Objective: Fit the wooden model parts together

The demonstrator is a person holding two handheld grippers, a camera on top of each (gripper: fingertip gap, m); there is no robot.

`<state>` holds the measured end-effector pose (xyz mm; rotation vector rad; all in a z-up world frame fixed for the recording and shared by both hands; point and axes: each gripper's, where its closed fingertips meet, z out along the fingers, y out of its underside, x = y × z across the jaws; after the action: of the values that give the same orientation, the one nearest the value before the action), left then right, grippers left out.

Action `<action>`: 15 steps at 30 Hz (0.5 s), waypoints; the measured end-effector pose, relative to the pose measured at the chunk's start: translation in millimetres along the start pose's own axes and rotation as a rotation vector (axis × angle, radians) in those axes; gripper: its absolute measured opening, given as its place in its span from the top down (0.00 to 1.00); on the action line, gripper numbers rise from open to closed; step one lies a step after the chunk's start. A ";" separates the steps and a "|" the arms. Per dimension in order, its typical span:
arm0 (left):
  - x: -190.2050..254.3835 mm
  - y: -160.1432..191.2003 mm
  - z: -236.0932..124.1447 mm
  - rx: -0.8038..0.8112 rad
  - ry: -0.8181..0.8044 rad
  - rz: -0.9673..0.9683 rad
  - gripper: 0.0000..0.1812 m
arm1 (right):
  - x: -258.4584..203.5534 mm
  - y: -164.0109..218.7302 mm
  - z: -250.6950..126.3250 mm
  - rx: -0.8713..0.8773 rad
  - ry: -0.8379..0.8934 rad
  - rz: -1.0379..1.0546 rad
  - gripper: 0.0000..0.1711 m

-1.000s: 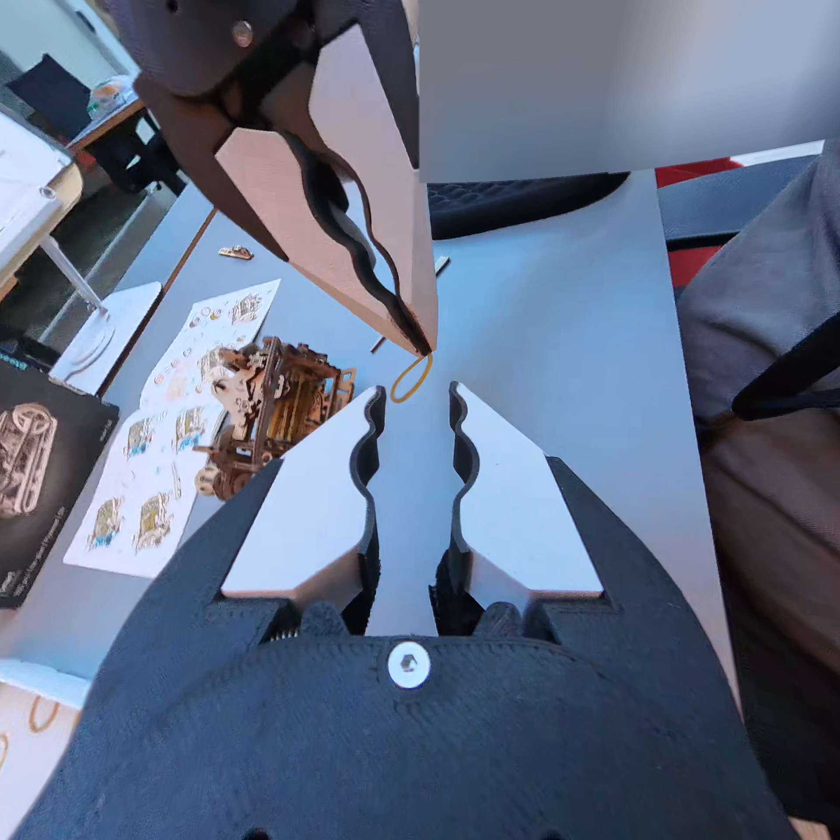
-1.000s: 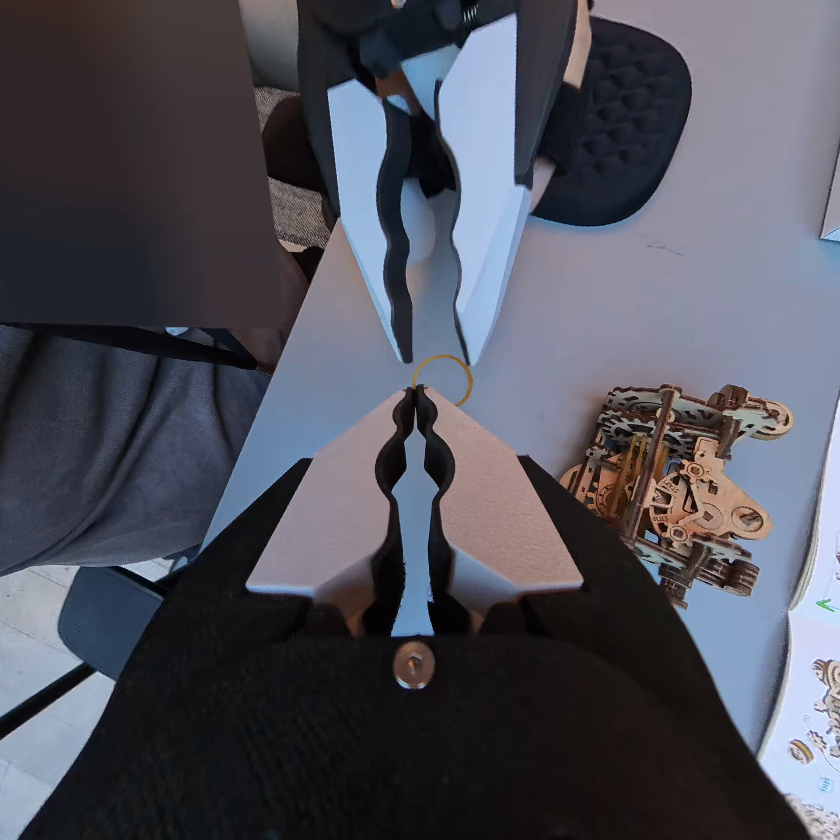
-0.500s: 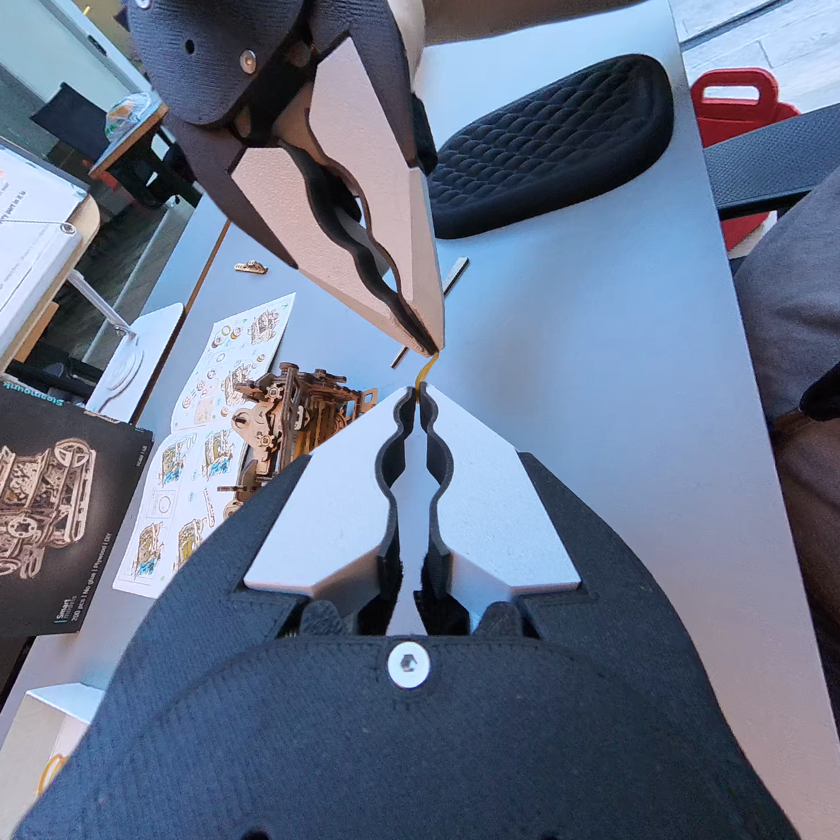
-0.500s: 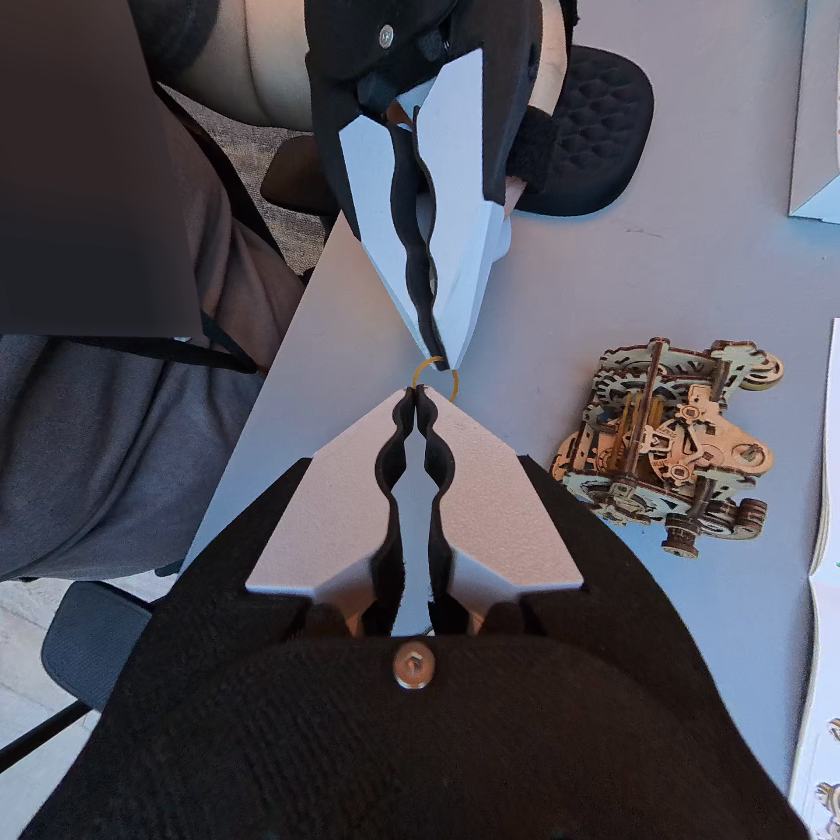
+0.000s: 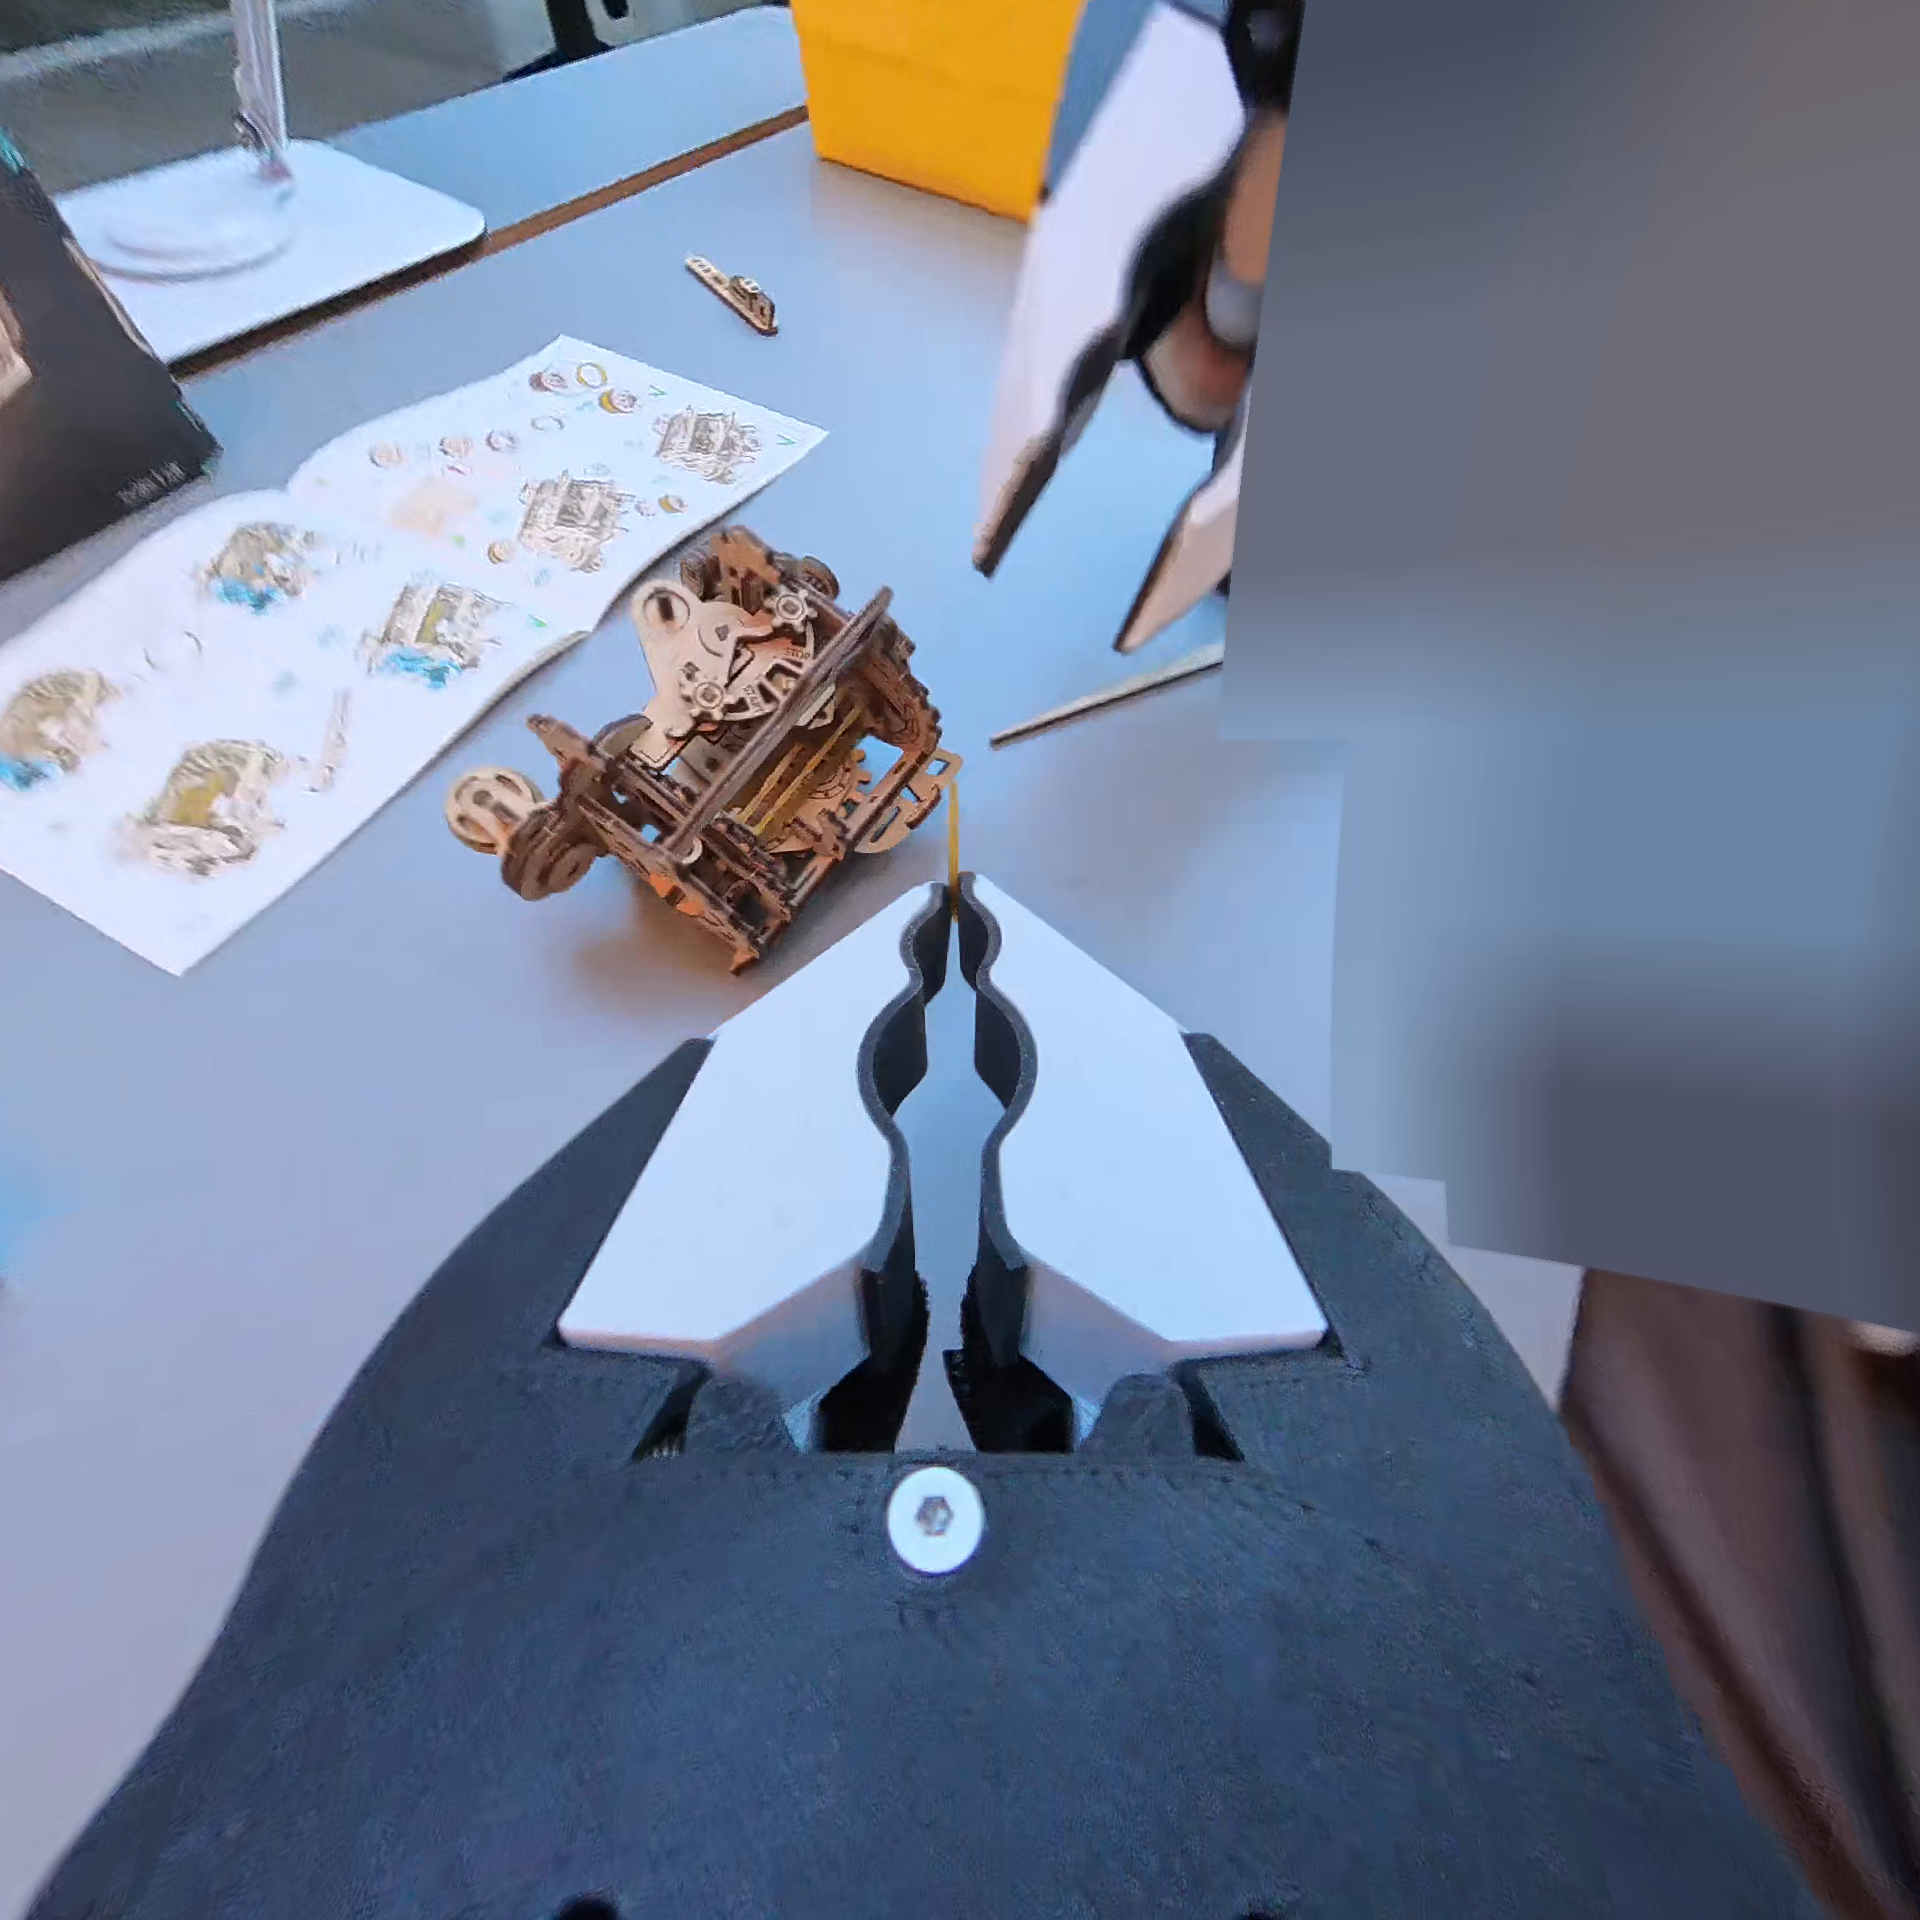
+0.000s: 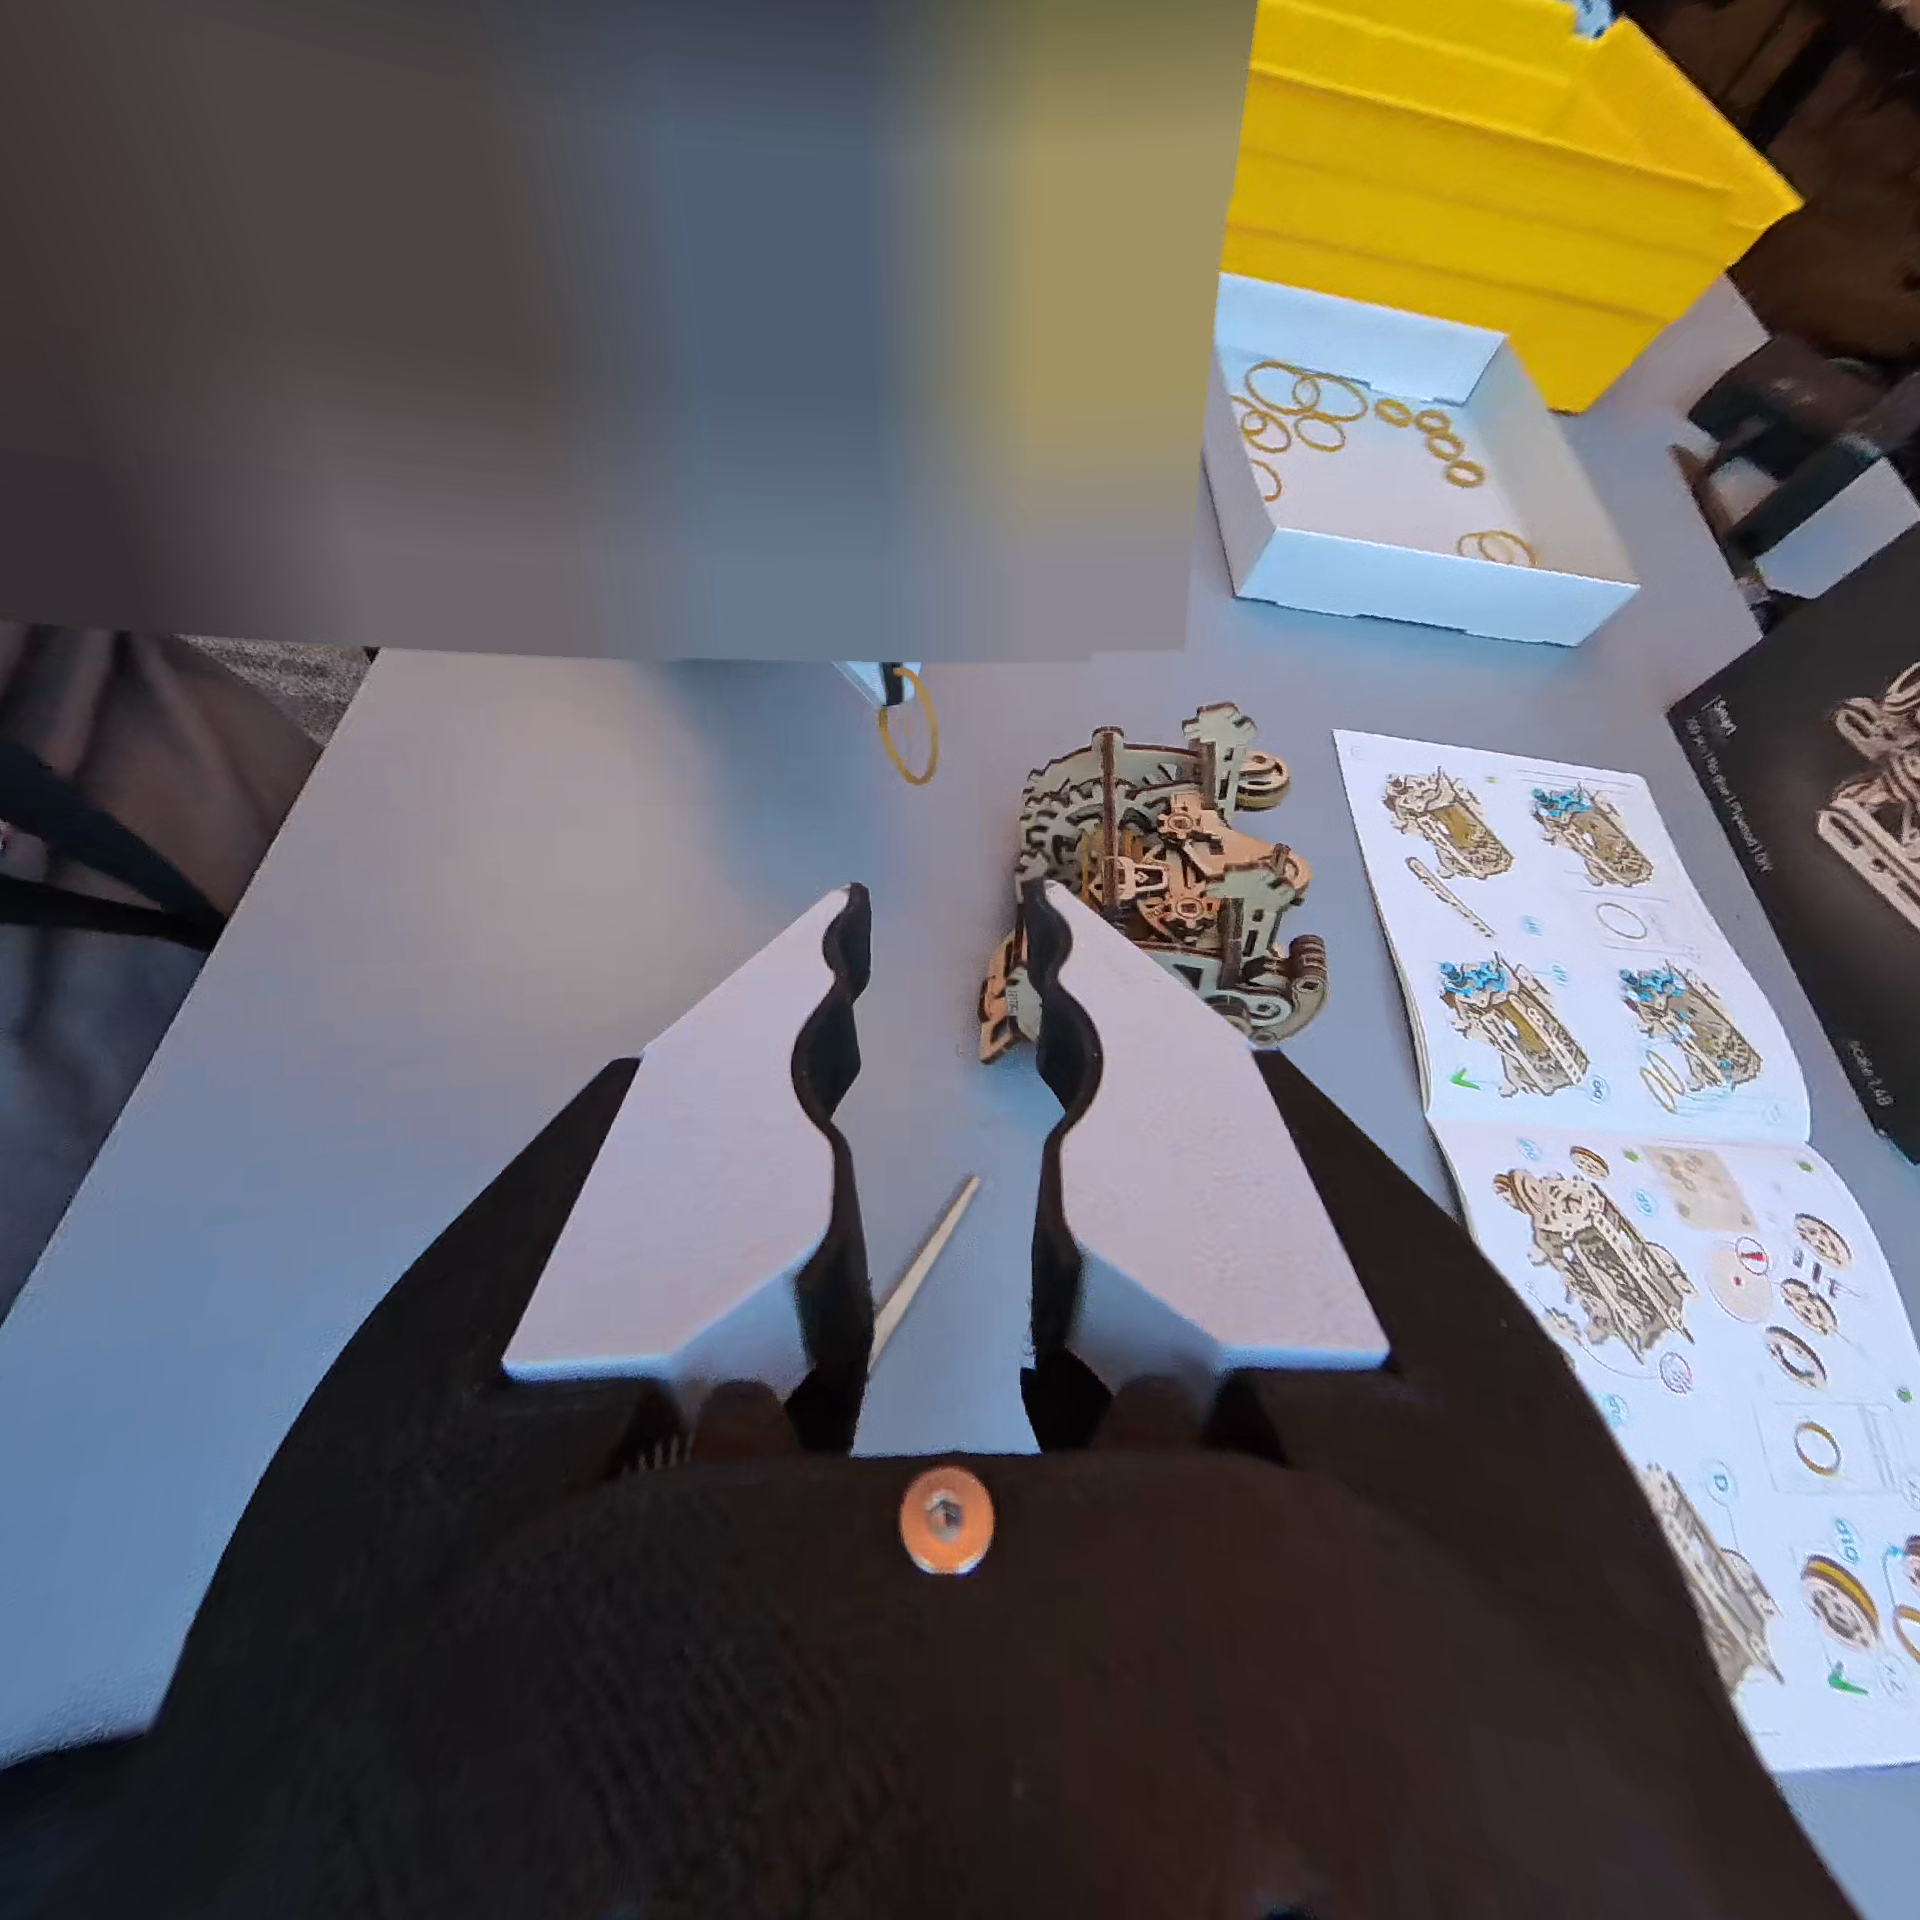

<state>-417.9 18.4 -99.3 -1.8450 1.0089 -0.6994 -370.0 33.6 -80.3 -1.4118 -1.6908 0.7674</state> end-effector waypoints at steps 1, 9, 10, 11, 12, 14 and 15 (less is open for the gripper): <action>-0.4 -1.7 0.2 0.014 0.022 -0.055 1.00 | -2.1 -1.3 1.2 0.020 0.011 -0.006 0.83; -18.7 0.6 17.7 0.016 0.025 -0.348 1.00 | -6.6 11.9 15.9 0.002 0.141 0.118 0.87; -19.1 1.1 21.0 0.017 0.024 -0.376 1.00 | -8.5 11.7 15.7 0.022 0.137 0.152 0.87; -21.1 2.7 24.3 0.013 0.009 -0.400 1.00 | -10.4 10.5 15.6 0.049 0.130 0.187 0.87; -23.6 4.0 26.7 0.013 -0.011 -0.416 1.00 | -13.0 10.7 16.1 0.064 0.117 0.216 0.87; -27.9 3.4 28.7 0.030 -0.045 -0.444 1.00 | -15.8 16.7 16.3 0.040 0.119 0.224 0.88; -30.2 3.3 28.7 0.037 -0.061 -0.455 1.00 | -12.4 19.9 13.4 0.022 0.155 0.203 0.88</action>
<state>-411.9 55.9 -116.7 -2.0709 0.5320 -0.9131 -370.6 25.8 -106.1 -1.6018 -1.4327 0.7628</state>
